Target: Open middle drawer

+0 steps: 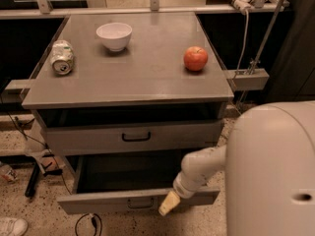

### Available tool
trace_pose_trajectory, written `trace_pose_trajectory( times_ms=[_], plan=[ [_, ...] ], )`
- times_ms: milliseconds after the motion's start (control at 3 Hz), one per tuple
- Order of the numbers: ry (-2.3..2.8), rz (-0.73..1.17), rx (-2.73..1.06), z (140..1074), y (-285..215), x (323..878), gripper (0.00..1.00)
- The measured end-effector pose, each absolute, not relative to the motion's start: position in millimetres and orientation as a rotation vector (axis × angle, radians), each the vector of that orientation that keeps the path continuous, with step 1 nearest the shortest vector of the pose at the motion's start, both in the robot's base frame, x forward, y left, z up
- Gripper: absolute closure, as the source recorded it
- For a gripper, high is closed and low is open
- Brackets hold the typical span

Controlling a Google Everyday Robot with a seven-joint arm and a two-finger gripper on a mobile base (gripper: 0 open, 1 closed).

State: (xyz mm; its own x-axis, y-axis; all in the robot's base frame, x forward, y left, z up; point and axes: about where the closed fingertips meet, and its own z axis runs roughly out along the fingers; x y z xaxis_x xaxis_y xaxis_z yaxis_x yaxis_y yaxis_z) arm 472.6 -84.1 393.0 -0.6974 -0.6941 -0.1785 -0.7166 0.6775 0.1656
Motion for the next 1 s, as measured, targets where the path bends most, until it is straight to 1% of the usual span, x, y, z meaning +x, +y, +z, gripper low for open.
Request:
trace_pose_trajectory(
  times_ms=[333,667,1000],
  plan=[
    [2.787,0.34,-1.168,395,-85,472,0.0],
    [2.822,0.33,-1.1,399,-104,440,0.0],
    [2.84,0.314,-1.026,409,-117,423,0.0]
  ],
)
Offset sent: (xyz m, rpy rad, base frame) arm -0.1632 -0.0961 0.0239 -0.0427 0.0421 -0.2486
